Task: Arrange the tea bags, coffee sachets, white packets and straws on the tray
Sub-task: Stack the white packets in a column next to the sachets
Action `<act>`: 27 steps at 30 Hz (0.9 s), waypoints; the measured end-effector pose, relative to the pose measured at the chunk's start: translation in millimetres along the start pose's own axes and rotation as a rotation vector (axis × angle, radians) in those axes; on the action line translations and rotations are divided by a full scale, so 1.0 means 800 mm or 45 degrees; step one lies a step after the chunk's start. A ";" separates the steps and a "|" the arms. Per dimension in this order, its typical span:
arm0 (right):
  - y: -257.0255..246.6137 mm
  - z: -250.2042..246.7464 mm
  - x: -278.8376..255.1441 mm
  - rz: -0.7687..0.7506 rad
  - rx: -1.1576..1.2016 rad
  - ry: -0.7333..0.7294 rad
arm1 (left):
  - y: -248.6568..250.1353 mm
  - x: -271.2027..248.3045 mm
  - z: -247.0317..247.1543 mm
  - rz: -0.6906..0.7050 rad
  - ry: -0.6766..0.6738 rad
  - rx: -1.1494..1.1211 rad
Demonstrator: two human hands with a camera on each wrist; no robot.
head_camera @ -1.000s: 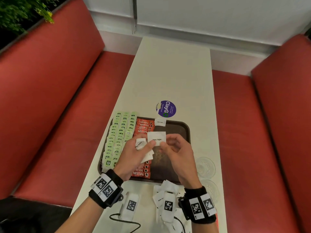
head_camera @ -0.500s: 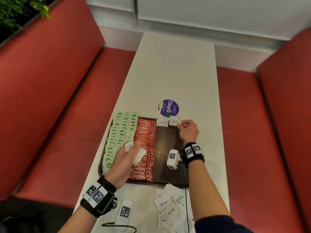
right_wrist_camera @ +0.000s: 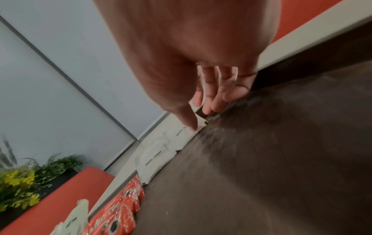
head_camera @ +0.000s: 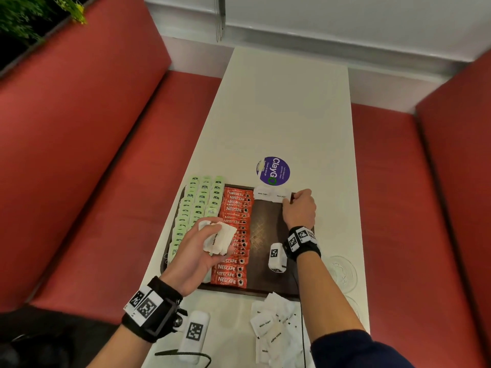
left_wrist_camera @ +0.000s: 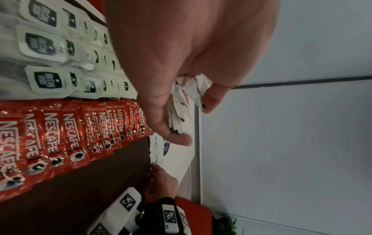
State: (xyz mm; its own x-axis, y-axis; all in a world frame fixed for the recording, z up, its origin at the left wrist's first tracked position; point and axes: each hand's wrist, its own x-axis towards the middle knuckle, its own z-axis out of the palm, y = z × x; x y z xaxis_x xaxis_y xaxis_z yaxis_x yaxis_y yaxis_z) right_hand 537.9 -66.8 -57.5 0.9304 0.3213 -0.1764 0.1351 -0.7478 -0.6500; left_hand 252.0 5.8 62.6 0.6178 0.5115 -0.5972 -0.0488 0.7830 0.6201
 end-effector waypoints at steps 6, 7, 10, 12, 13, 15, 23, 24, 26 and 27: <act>-0.053 -0.039 -0.067 -0.155 0.274 -0.162 | 0.000 0.000 0.007 0.079 -0.024 0.045; -0.064 -0.049 -0.087 -0.160 0.341 -0.270 | -0.001 0.000 0.008 0.094 -0.025 0.070; -0.081 -0.074 -0.145 -0.185 0.477 -0.655 | -0.007 -0.003 0.013 0.142 -0.027 0.128; -0.083 -0.085 -0.175 -0.264 0.480 -0.801 | -0.009 -0.007 0.016 0.179 -0.038 0.162; -0.082 -0.089 -0.185 -0.302 0.478 -0.810 | -0.010 -0.009 0.017 0.199 -0.049 0.191; -0.078 -0.095 -0.197 -0.339 0.512 -0.807 | -0.013 -0.013 0.018 0.239 -0.065 0.274; -0.068 -0.118 -0.209 -0.190 0.647 -0.795 | -0.017 -0.030 0.028 0.357 -0.097 0.471; -0.068 -0.120 -0.210 -0.149 0.704 -0.813 | -0.017 -0.031 0.028 0.375 -0.098 0.480; -0.068 -0.124 -0.211 -0.102 0.785 -0.790 | -0.018 -0.033 0.028 0.396 -0.089 0.475; -0.067 -0.125 -0.211 -0.101 0.803 -0.750 | -0.018 -0.033 0.028 0.396 -0.077 0.461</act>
State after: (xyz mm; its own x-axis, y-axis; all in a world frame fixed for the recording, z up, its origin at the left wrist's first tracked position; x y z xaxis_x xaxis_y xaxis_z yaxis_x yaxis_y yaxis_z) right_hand 407.7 -139.3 81.2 0.5744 0.7380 -0.3540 -0.1847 -0.3045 -0.9344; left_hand 253.4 -27.2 80.7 0.6623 0.6722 -0.3309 0.0310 0.4168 0.9085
